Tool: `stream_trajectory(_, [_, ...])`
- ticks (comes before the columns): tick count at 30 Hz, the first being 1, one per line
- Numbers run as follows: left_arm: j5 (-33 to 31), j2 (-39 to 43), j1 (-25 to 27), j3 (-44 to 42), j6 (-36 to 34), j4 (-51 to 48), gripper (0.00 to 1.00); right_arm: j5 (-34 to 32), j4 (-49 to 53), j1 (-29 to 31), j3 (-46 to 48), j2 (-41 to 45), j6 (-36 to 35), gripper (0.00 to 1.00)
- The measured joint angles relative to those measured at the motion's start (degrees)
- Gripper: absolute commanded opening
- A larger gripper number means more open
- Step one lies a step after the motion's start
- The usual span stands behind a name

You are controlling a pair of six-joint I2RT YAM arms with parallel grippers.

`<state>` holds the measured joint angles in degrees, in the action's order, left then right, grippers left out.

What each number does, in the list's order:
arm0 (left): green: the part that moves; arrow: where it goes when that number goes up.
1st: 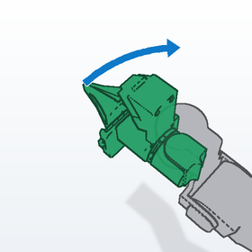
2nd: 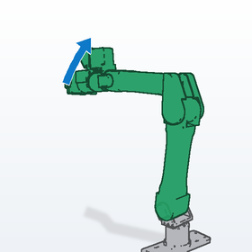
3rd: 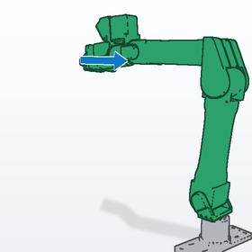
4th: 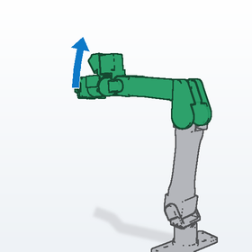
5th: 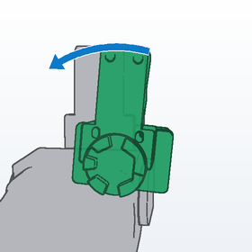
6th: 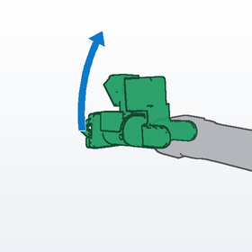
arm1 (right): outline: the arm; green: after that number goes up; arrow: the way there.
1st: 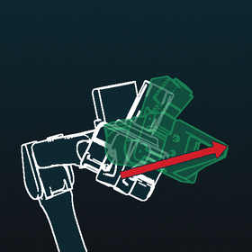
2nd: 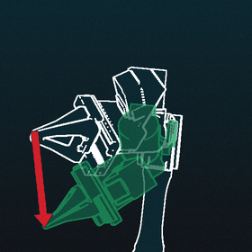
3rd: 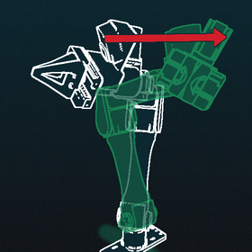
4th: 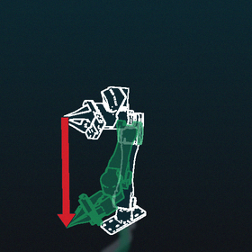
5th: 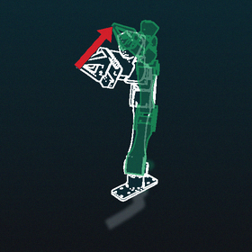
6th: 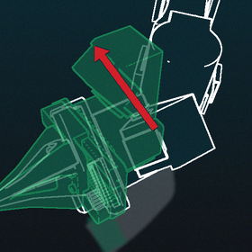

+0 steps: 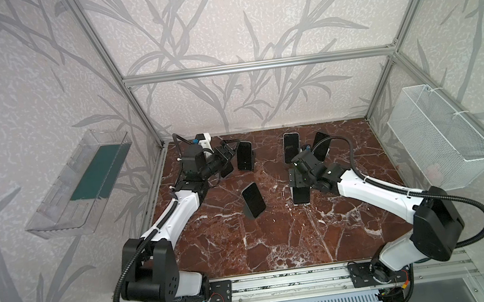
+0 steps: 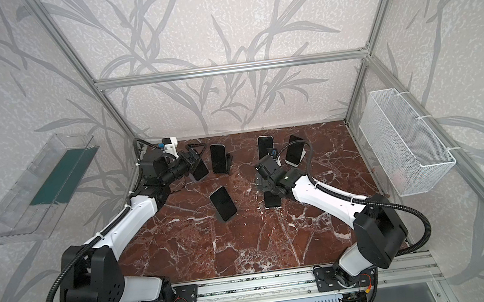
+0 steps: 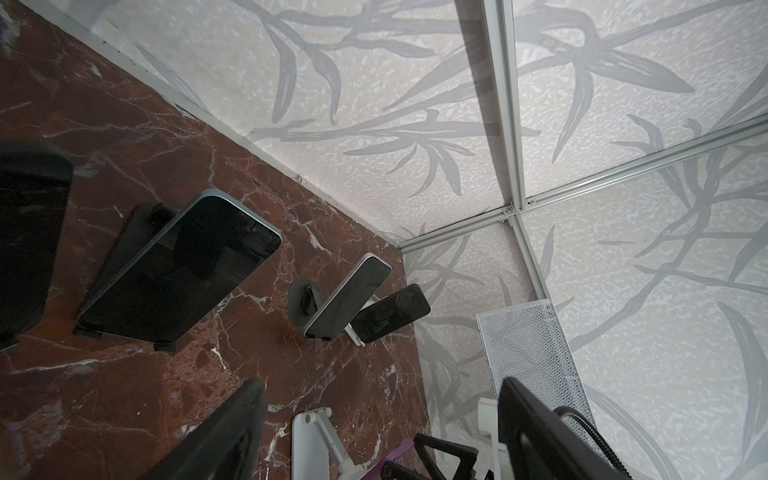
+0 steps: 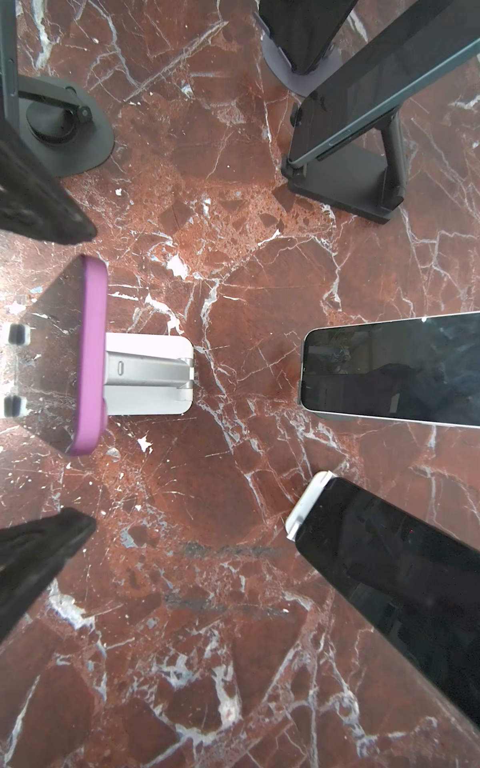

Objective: Remove the phone from the phone stand
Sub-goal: 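Lower the right gripper over the top edge of the purple-cased phone, then close the right gripper on the phone and lift it off the white stand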

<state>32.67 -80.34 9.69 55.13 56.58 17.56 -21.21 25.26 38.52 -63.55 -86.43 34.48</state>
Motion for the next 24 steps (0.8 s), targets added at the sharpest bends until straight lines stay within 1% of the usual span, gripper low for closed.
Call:
stream_trajectory(8, [0.04,-0.02,-0.07,0.02,0.02,-0.15,0.88,1.79,-1.4,-0.13,0.04,-3.1,0.0,0.96])
stream_trajectory(14, [0.15,-0.02,-0.39,0.02,0.02,-0.17,0.88,2.29,-2.38,-0.13,0.24,-4.0,0.0,0.88])
stream_trajectory(21, [0.5,-0.2,-0.7,0.04,0.07,-0.17,0.88,3.02,-2.69,-0.17,0.42,-4.96,0.2,0.81])
stream_trajectory(24, [0.7,-0.28,-0.7,0.2,0.17,-0.11,0.88,3.13,-2.8,-0.17,0.61,-4.94,0.46,0.76])
